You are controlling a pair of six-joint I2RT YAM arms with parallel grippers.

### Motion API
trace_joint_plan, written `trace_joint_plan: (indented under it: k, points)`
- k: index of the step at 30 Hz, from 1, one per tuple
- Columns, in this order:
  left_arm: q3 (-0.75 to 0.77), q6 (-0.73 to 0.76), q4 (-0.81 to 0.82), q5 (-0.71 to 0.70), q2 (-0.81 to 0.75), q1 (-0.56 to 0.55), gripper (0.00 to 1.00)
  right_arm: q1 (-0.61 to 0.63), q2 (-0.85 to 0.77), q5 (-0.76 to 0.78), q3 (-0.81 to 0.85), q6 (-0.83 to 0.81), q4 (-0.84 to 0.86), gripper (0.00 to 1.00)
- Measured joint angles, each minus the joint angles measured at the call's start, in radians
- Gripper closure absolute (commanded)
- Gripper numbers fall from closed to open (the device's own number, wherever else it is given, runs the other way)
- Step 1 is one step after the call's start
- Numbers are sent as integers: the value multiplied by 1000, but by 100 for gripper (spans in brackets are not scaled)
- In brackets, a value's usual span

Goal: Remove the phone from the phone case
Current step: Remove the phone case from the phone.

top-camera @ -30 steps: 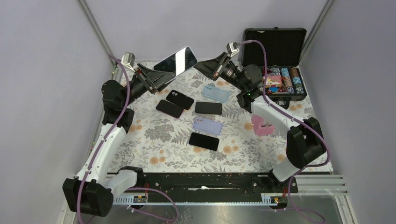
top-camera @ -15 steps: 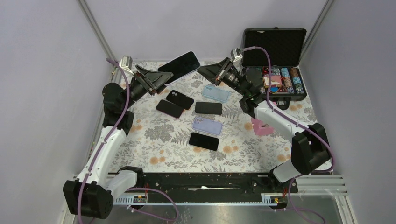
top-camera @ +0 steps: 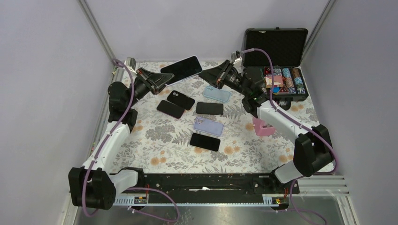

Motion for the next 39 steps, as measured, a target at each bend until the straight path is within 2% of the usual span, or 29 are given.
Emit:
trace_joint_plan:
  k: [3, 9, 20, 27, 30, 33, 35, 37, 39]
  points:
    - [0, -69, 64, 38, 35, 11, 100, -19, 0, -55, 28, -24, -25, 63]
    - [0, -238, 230, 109, 85, 18, 100, -60, 15, -204, 93, -51, -27, 52]
    - [64, -254, 204, 218, 49, 41, 100, -76, 68, -374, 245, -120, -108, 49]
    - [68, -253, 208, 291, 45, 42, 100, -82, 65, -420, 257, -147, -46, 53]
    - [69, -239, 208, 311, 27, 42, 100, -82, 68, -460, 270, -129, 12, 59]
    - [77, -205, 199, 325, -3, 42, 100, -82, 87, -519, 303, -96, 78, 82]
    - [79, -182, 188, 343, -20, 41, 100, -82, 90, -539, 317, -77, 108, 94]
    - [85, -167, 186, 356, -28, 39, 100, -82, 90, -549, 317, -54, 140, 100]
    - [95, -148, 182, 370, -31, 38, 100, -82, 90, -539, 306, -4, 176, 100]
